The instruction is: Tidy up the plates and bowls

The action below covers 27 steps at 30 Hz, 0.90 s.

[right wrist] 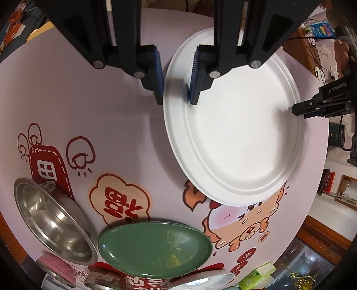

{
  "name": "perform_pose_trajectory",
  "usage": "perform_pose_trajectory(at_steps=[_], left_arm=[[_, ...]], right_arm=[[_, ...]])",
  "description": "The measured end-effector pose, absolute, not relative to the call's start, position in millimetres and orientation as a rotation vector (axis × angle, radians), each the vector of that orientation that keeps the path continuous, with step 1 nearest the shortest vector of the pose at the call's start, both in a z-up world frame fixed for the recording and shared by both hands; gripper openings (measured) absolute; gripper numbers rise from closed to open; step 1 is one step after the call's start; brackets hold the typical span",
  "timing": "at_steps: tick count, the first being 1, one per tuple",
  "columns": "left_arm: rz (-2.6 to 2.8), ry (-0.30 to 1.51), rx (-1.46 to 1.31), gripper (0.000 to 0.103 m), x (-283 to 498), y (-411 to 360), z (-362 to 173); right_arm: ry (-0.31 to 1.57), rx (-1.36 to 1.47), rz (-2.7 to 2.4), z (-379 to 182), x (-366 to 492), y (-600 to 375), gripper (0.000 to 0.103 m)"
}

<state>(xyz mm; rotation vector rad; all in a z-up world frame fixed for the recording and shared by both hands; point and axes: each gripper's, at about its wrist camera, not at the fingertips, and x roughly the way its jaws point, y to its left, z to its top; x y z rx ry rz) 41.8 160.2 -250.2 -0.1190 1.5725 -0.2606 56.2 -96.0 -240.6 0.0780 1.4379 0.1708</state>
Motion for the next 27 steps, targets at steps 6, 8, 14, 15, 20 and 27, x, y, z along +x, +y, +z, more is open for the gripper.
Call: perform_pose_trajectory(at_steps=[6,8,14,15,20,27], left_arm=[[-0.243,1.564,-0.111,0.020,54.2,149.5,-249.4],[-0.235,1.563,-0.114,0.020,60.4,152.8,-249.2],[-0.184,1.562,-0.117,0.020,67.7,155.8,-249.3],[-0.175,1.561,-0.116,0.020,68.8,155.8,-249.6],[-0.146,1.561,-0.126,0.020,74.7,158.2,-251.8],[-0.126,1.546,-0.120,0.041,80.4,152.6,-251.8]], right_arm=[[1.435,0.071,0.166,-243.0,56.1,-89.8,0.023],[1.431,0.058,0.171,-242.3,58.7,-87.4,0.023],[1.425,0.039,0.176,-242.2,70.6,-81.8,0.023],[1.420,0.031,0.178,-241.0,71.1,-81.5,0.023],[1.409,0.024,0.188,-241.3,81.5,-78.6,0.024],[1.402,-0.001,0.212,-244.2,86.6,-74.8,0.028]])
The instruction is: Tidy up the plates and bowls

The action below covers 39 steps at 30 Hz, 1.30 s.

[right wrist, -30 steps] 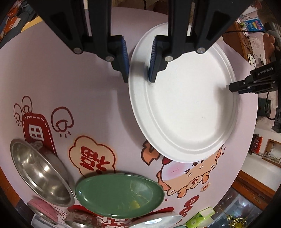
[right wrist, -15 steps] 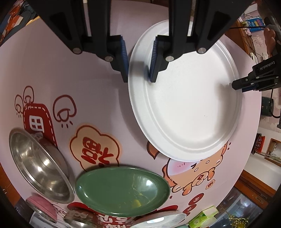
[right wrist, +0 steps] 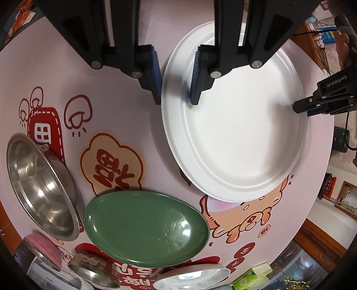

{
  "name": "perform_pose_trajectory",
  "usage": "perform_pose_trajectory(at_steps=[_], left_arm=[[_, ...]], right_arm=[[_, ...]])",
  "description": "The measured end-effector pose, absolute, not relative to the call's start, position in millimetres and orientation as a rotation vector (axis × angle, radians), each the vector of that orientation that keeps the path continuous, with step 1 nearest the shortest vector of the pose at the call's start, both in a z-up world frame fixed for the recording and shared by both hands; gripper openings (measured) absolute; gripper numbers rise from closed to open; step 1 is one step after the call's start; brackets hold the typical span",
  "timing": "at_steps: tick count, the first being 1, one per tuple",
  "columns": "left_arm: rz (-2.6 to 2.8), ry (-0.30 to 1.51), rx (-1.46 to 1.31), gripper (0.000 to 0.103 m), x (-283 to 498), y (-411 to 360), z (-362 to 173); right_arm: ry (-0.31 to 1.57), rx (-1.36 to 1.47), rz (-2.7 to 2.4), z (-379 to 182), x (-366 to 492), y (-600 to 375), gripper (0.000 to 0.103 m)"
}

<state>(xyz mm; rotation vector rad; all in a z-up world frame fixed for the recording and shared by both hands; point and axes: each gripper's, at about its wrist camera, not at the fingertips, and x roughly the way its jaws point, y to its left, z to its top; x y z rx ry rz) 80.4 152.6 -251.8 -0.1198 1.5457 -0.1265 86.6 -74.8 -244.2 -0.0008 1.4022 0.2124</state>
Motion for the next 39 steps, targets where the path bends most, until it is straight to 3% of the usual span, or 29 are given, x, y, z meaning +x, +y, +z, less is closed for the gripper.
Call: perform_pose_trajectory(at_steps=[3,9,30,39], left_arm=[[-0.104,1.503,-0.077,0.057,81.4,147.4,-245.2],[-0.074,1.427,-0.062,0.067,81.6,143.3,-225.1],[0.049,1.131,-0.036,0.067,35.7,117.7,-143.6],[0.053,1.018,-0.075,0.067,27.6,102.9,-88.2]], right_arm=[[1.387,-0.046,0.206,-245.7,83.8,-72.5,0.036],[1.345,-0.068,0.241,-239.4,71.7,-75.9,0.040],[1.230,-0.036,0.321,-194.2,27.7,-120.8,0.040],[1.100,-0.027,0.348,-140.8,20.0,-134.9,0.040]])
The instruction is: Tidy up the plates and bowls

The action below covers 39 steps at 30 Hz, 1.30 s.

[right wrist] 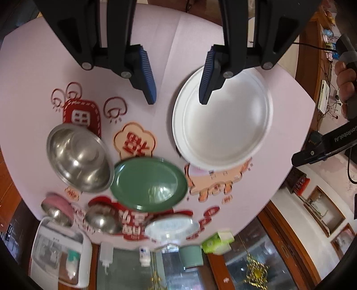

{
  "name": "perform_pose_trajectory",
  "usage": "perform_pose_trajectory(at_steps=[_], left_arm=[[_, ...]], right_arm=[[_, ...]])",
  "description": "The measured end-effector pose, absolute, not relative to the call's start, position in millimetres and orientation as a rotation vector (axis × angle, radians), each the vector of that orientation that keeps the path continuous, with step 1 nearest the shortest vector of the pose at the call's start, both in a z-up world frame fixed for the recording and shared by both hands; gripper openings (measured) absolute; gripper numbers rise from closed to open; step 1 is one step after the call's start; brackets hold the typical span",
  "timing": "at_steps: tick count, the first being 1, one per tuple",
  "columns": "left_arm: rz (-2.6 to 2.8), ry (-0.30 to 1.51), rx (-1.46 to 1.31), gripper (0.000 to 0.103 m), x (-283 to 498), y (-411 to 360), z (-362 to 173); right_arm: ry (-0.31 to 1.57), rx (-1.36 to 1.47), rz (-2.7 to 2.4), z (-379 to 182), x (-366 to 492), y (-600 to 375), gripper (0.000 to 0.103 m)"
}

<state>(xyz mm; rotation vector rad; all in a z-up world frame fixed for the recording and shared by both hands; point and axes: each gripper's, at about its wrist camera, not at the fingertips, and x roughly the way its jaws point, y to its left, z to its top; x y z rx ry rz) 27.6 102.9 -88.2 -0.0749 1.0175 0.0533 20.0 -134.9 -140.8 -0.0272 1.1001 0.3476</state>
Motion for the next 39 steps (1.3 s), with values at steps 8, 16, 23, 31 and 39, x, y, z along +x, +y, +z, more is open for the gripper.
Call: perform_pose_trajectory(at_steps=[8,16,23,31,39], left_arm=[[0.034,0.933,0.010,0.073,22.9,76.2,-37.6],[-0.032,0.831,0.087,0.087,27.6,49.0,11.5],[-0.124,0.794,0.155,0.087,62.2,34.0,31.9],[-0.225,0.783,0.236,0.087,123.2,39.9,38.7],[-0.358,0.826,0.288,0.087,198.0,32.9,-0.1]], right_arm=[[0.966,-0.032,0.323,-87.4,23.7,-146.5,0.040],[0.834,-0.031,0.316,-45.7,20.8,-147.5,0.054],[0.776,-0.004,0.274,-25.8,29.2,-141.3,0.054],[0.753,0.046,0.169,-16.7,52.8,-128.9,0.054],[0.831,0.131,0.065,-66.1,79.5,-123.6,0.054]])
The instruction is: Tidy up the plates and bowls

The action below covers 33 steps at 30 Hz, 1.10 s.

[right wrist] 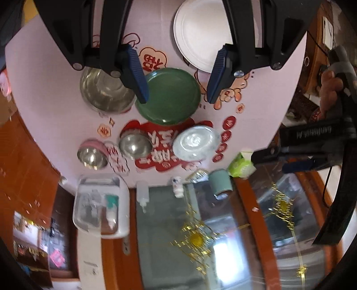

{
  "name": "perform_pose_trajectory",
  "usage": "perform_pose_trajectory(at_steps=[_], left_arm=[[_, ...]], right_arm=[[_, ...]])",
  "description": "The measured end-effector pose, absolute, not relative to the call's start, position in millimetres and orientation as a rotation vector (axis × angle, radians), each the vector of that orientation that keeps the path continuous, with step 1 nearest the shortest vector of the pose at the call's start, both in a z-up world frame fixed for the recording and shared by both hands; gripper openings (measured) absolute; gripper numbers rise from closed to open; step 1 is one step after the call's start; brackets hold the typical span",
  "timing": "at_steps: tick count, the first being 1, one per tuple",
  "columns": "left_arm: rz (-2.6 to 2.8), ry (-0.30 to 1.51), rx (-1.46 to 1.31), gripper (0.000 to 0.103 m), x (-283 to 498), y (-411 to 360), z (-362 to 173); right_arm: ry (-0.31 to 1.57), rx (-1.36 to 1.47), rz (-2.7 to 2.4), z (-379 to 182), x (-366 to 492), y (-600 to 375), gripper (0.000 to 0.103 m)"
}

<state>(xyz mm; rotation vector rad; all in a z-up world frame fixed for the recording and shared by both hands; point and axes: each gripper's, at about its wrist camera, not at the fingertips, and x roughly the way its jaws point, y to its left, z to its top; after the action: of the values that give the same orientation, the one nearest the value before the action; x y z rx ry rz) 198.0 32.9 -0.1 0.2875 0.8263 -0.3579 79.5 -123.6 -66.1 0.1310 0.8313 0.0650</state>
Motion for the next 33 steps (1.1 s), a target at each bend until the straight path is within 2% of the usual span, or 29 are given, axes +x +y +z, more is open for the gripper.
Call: perform_pose_trajectory(at_steps=[9,15,28,33], left_arm=[[-0.457,0.980,0.338,0.087,264.2,-3.0,-102.2],[-0.468,1.068,0.359,0.087,283.5,-11.9,-158.0],[-0.459,1.180,0.338,0.087,311.6,-16.8,-210.2],[-0.469,1.205,0.346,0.083,315.1,-22.7,-223.9]], right_arm=[[0.993,0.322,-0.030,-152.5,100.4,-145.9,0.054],[1.063,0.440,-0.045,-184.7,106.9,-157.9,0.054],[1.133,0.563,-0.110,-235.7,134.3,-170.4,0.054],[1.138,0.550,-0.142,-246.2,146.4,-170.8,0.054]])
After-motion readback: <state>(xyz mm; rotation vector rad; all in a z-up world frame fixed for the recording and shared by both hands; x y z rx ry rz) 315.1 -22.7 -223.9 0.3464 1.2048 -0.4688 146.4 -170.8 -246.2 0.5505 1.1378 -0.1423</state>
